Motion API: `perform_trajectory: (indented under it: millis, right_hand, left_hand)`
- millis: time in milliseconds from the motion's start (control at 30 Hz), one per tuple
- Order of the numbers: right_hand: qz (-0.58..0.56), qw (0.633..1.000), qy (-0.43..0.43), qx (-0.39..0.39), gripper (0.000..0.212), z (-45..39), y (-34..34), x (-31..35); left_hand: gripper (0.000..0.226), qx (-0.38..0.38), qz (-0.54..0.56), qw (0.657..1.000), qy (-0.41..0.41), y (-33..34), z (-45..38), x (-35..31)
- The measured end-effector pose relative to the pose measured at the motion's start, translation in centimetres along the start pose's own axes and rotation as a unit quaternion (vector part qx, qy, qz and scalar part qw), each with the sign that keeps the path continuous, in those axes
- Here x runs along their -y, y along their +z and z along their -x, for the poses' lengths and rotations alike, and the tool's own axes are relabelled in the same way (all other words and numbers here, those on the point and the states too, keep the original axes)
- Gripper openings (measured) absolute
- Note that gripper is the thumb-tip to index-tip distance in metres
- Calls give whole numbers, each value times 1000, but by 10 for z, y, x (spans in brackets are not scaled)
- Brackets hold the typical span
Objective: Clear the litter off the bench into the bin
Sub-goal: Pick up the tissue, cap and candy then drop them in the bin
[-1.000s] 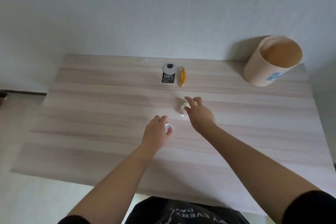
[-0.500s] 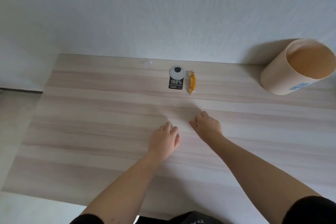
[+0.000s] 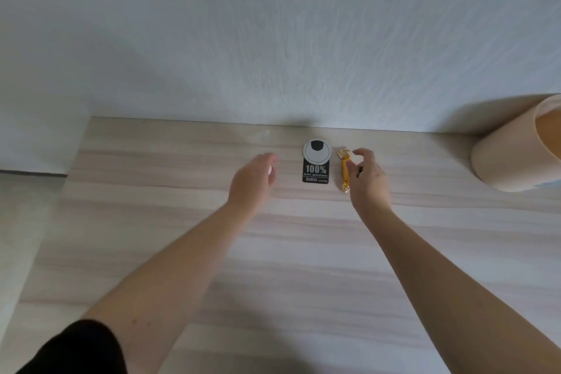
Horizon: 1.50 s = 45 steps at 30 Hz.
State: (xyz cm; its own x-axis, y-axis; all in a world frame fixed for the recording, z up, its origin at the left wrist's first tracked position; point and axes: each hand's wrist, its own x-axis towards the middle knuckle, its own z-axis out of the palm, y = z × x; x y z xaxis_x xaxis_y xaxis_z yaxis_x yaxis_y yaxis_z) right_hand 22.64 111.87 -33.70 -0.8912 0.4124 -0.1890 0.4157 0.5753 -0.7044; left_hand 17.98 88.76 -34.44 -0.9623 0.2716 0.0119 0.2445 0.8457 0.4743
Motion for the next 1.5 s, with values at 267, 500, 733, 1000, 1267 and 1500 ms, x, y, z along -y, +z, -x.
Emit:
perform_trajectory:
  millis: [267, 500, 733, 1000, 1267, 1500]
  right_hand:
    - [184, 981, 58, 36, 52, -19, 20, -4]
    - [209, 977, 1, 51, 32, -7, 15, -15]
    - [157, 975, 71, 137, 18, 25, -11, -19]
    - [128, 986, 17, 106, 17, 96, -73, -34]
    - [114, 993, -2, 34, 28, 197, -142, -72]
    - [60, 995, -4, -73, 24, 299, -211, -122]
  left_hand:
    - [47, 57, -56, 995, -54, 3, -71, 17]
    - [8, 72, -82, 993, -45, 5, -75, 17]
    - [18, 126, -146, 981, -18, 1, -43, 9]
    - [21, 116, -79, 990, 24, -11, 41, -19]
    - [8, 75, 28, 992, 100, -12, 129, -102]
    - [4, 47, 68, 981, 175, -11, 202, -200]
